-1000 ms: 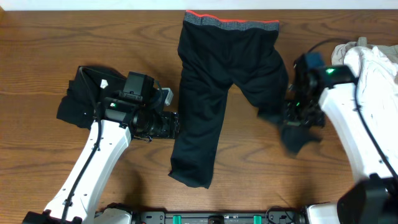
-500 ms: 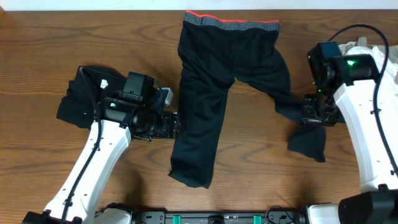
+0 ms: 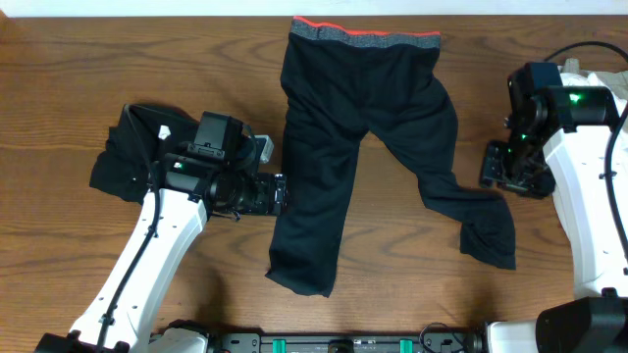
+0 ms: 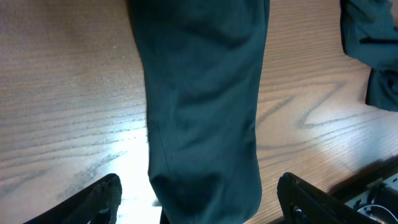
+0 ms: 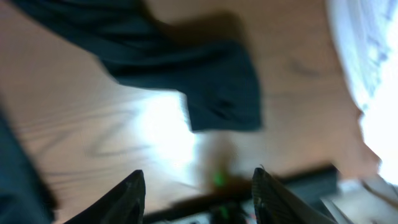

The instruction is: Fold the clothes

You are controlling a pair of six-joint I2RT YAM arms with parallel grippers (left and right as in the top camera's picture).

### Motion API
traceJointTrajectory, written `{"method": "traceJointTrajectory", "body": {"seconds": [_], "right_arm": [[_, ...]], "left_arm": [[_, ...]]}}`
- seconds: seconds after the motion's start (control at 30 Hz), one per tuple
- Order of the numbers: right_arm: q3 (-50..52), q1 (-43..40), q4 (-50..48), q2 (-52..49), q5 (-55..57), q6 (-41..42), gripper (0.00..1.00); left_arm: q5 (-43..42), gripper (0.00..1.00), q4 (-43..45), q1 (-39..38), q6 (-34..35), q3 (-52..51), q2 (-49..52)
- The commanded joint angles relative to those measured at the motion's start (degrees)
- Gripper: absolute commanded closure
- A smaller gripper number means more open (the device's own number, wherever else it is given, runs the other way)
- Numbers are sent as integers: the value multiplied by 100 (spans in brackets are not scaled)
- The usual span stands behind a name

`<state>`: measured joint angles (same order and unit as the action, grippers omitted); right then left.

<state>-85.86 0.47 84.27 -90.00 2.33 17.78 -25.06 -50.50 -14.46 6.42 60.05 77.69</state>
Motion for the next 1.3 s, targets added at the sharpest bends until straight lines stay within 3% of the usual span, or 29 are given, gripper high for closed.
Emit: {"method": "traceJointTrajectory", "body": {"seconds": [0.0, 0.1, 0.27, 0.4, 0.5, 0.6, 0.77, 0.9, 1.0, 1.07, 1.1, 1.17, 1.27], "right_arm": [[291, 17, -505, -57, -992, -367, 55], [728, 98, -1499, -247, -1550, -348, 82], [1246, 223, -3368, -1071, -1897, 127, 99], [1239, 221, -4376, -1722, -2538, 450, 99], [1239, 221, -4765, -1878, -2938, 448, 99], [1224, 210, -4767, -1775, -2938, 356, 99], [1117, 210, -4304, -1239, -2922, -116, 98], [1117, 208, -3995, -680, -2723, -289, 95], [1117, 208, -3853, -365, -2479, -289, 95], [1117, 208, -3816, -221, -2461, -354, 95], [1117, 208, -3810, -173, -2461, -358, 94], [1117, 208, -3801, -131, -2461, -369, 95], [1117, 208, -3801, -127, -2461, -369, 94]], "left_arm": [[66, 17, 57, -9, 11, 7, -22], [66, 17, 114, -9, 11, 7, -22], [63, 18, 138, -9, 11, 7, -22], [66, 33, 505, -11, -136, 7, -20], [83, 34, 997, -9, -470, 7, 55], [177, 36, 1298, -11, -468, 7, 391], [173, 64, 1235, -11, -463, 7, 1438], [173, 74, 1281, -11, -262, 7, 2155], [170, 71, 1377, -15, -133, 7, 2426], [109, 55, 1377, -26, -114, 4, 2544], [111, 40, 1375, -46, -114, 4, 2594], [109, 29, 1370, -98, -109, 4, 2667], [109, 29, 1375, -256, 184, 4, 2826]]}}
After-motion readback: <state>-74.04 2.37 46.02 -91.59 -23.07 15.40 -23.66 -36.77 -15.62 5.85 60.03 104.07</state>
